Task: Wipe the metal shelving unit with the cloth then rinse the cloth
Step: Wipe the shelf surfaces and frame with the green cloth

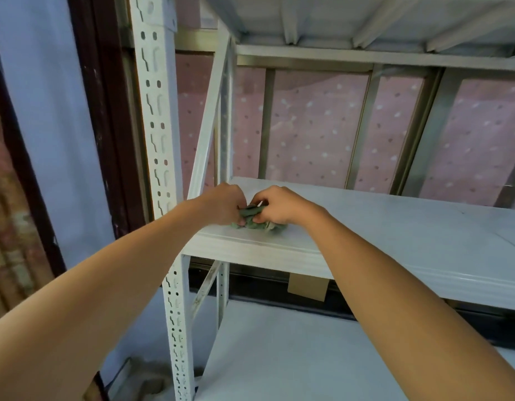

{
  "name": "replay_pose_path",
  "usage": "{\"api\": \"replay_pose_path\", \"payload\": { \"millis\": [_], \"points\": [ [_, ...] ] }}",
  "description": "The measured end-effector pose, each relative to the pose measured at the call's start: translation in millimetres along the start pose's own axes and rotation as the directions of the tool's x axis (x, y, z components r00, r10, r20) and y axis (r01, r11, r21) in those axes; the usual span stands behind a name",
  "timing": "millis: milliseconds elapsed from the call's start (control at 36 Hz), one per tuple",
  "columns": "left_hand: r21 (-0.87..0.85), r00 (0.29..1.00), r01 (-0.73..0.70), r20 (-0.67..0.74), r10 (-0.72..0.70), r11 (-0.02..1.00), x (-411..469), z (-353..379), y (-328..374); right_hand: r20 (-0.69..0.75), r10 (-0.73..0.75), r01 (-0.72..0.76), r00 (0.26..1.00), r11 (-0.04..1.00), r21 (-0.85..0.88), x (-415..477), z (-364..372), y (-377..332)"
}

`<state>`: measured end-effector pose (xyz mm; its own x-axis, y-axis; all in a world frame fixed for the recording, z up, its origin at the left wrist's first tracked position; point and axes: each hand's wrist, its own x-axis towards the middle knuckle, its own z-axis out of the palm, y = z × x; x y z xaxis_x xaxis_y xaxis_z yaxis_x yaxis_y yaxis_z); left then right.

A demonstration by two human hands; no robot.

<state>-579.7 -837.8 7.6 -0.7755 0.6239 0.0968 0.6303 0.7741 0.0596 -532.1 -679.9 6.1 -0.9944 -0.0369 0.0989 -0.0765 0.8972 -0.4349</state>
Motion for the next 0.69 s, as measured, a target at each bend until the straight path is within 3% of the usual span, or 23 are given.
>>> {"api": "replay_pose_path", "payload": {
  "millis": [139, 694],
  "points": [
    [-0.042, 0.999, 0.046, 0.011, -0.046, 0.998, 34, 0, -3, 0.029, 0.075, -0.075, 0.997, 0.997, 0.001, 31, -8, 12],
    [-0.065, 0.981, 0.139, -0.126, -0.147, 0.988, 236, 35, 4, -0.135, 0.058, -0.075, 0.989, 0.989, -0.125, 179, -38, 132]
  ]
}}
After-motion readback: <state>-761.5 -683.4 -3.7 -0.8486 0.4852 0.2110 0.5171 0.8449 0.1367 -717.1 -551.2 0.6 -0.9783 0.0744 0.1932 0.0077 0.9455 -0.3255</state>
